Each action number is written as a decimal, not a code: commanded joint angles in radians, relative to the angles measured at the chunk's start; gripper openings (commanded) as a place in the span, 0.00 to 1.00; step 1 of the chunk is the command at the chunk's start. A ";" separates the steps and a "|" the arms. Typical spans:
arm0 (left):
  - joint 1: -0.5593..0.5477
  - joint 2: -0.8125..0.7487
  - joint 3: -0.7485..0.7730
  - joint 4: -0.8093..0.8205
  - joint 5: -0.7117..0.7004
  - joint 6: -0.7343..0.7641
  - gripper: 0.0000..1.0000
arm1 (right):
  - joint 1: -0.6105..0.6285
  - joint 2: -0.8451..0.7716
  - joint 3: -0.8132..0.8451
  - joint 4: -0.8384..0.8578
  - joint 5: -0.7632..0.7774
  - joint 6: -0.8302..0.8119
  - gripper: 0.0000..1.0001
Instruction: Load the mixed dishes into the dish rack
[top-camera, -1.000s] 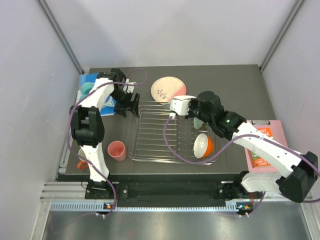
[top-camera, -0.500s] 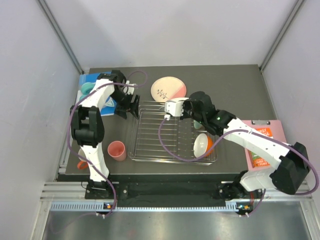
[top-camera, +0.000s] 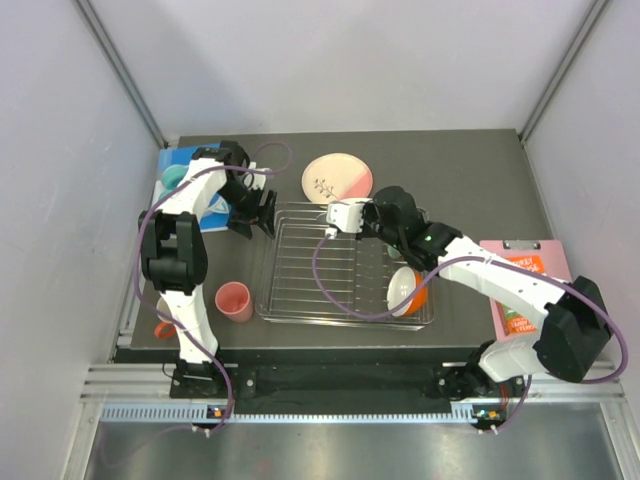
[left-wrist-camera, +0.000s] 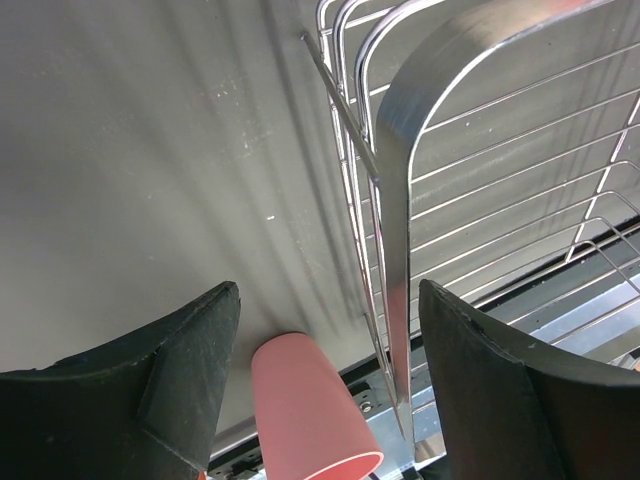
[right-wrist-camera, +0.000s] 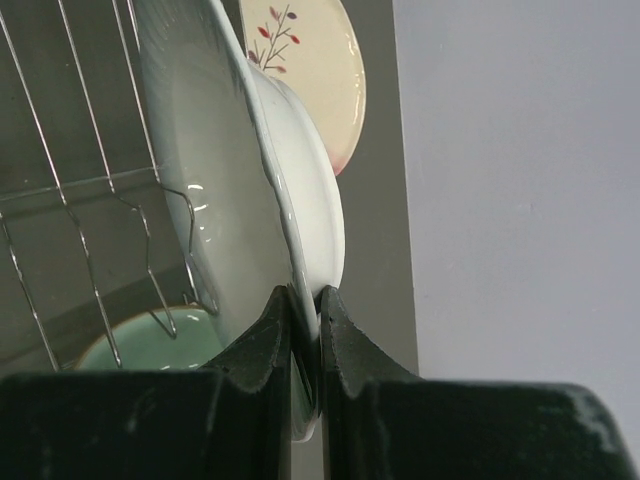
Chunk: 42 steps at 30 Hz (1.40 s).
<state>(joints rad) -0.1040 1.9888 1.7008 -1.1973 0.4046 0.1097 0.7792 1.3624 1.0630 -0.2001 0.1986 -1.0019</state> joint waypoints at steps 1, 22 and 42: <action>0.010 -0.031 -0.001 0.015 0.030 0.027 0.76 | -0.023 -0.005 -0.009 0.165 0.018 0.071 0.00; 0.017 -0.002 0.008 0.010 0.040 0.031 0.72 | -0.052 -0.161 -0.127 0.096 0.001 0.370 0.94; 0.020 -0.001 0.036 -0.010 0.072 0.027 0.69 | -0.122 -0.447 -0.212 -0.059 0.047 0.707 1.00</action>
<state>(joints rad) -0.0910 1.9892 1.6997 -1.1992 0.4427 0.1265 0.7300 0.9226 0.8642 -0.2955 0.2001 -0.4263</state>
